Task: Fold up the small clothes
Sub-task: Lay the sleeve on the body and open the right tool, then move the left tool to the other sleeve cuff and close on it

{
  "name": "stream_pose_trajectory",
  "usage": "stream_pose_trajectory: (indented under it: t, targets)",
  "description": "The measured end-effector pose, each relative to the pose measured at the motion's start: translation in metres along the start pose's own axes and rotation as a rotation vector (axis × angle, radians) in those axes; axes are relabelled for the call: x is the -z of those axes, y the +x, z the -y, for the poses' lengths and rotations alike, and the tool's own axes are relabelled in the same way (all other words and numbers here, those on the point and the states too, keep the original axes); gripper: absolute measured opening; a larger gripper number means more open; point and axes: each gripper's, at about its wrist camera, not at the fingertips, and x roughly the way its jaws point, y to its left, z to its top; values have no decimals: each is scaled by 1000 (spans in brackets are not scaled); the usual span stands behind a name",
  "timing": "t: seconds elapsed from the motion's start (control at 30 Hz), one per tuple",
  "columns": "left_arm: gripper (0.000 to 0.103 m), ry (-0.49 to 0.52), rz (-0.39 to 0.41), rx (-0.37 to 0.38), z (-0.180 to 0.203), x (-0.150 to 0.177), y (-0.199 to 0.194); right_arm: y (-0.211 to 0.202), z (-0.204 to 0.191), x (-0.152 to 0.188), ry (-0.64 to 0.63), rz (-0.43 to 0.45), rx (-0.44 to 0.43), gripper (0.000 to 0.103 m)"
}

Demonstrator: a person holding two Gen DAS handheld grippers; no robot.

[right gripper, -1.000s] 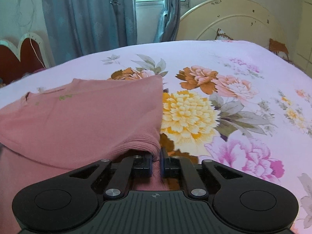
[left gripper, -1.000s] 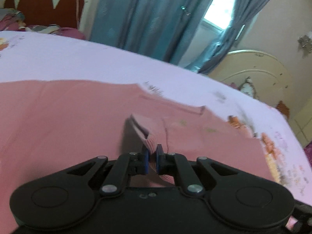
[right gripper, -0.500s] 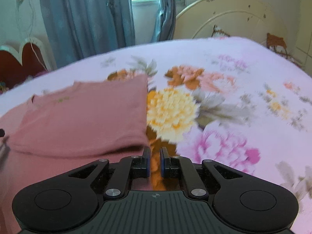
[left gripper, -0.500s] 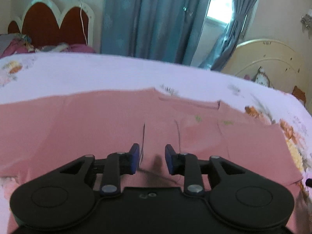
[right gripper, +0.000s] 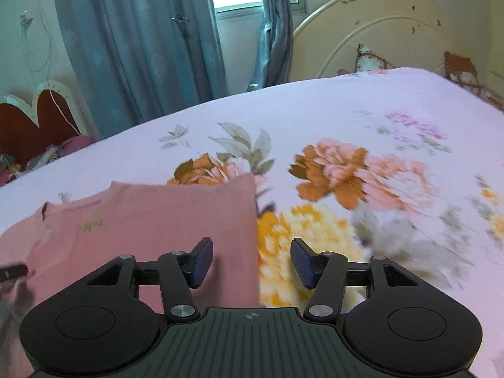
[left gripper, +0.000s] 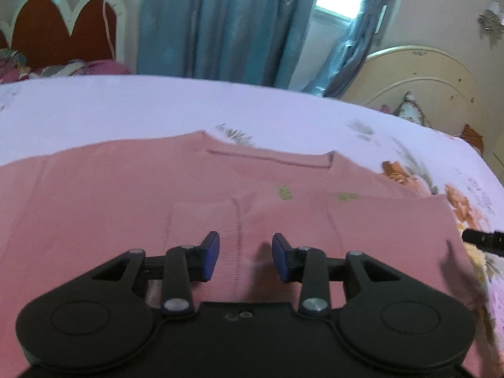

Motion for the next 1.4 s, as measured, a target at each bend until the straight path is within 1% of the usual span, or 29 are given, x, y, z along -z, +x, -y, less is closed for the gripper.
stream_pose_trajectory:
  t: [0.03, 0.07, 0.1, 0.13, 0.23, 0.27, 0.3, 0.33, 0.37, 0.4, 0.43, 0.5, 0.6, 0.67, 0.77, 0.87, 0.9, 0.93, 0.97, 1.0, 1.03, 1.13, 1.2, 1.3, 1.33, 1.4]
  targets:
    - [36, 2, -6, -6, -2, 2, 2, 7, -1, -4, -3, -5, -8, 51]
    - [36, 8, -12, -12, -4, 4, 5, 14, -3, -8, -7, -10, -16, 44]
    - [36, 21, -13, -14, -6, 6, 6, 21, -4, -12, -10, -15, -17, 40]
    - [38, 35, -8, -16, -6, 8, 6, 29, -4, -15, -6, -20, -16, 35]
    - [38, 48, -6, -19, -6, 9, 4, 51, 0, -26, 37, -40, -7, 32]
    - [38, 48, -6, -20, -6, 9, 4, 58, 2, -28, 41, -47, -6, 16]
    - [38, 49, -6, -22, -6, 9, 4, 62, 3, -30, 44, -59, -11, 4]
    - [38, 53, -5, -25, -5, 9, 4, 64, 3, -30, 46, -61, -9, 4]
    - [38, 58, -4, -28, -4, 10, 4, 64, 1, -30, 17, -52, 7, 3]
    - [38, 64, -5, -32, -3, 9, 3, 65, 0, -28, -21, -40, 47, 3]
    - [38, 72, -7, -37, -2, 9, 3, 68, 3, -27, -27, -33, 63, 3]
    - [38, 90, -9, -44, 0, 9, 3, 67, 8, -29, -1, -33, 57, 3]
    - [37, 100, -26, -55, 2, 6, 3, 59, -2, -29, -47, -17, 83, 4]
    - [39, 100, -38, -61, 4, 4, 3, 47, -9, -27, -85, 16, 83, 4]
    - [40, 107, -45, -71, 6, 4, 3, 32, -23, -19, -136, 37, 70, 4]
    - [42, 118, -49, -80, 8, 4, 4, 18, -34, -7, -178, 37, 43, 5]
    - [43, 121, -49, -84, 8, 4, 4, 17, -39, -3, -183, 31, 30, 7]
    - [44, 124, -50, -86, 9, 4, 4, 14, -43, 2, -188, 25, 19, 17]
    - [44, 127, -51, -90, 10, 4, 4, 11, -47, 6, -193, 26, 10, 39]
    - [45, 130, -51, -93, 10, 5, 4, 8, -52, 11, -204, 31, 6, 50]
    - [45, 133, -52, -96, 11, 5, 4, 4, -57, 16, -223, 38, 2, 54]
    - [49, 143, -59, -111, 12, 5, 2, -2, -71, 30, -264, 30, -16, 54]
    - [51, 147, -63, -120, 11, 6, -1, -2, -76, 39, -277, 7, -21, 54]
    - [57, 152, -66, -137, 11, 8, -6, 4, -78, 55, -323, -50, -1, 54]
    - [59, 153, -65, -143, 10, 8, -9, 3, -77, 60, -338, -47, 6, 54]
    - [59, 146, -59, -152, 6, 9, -18, -1, -75, 64, -353, -46, 9, 54]
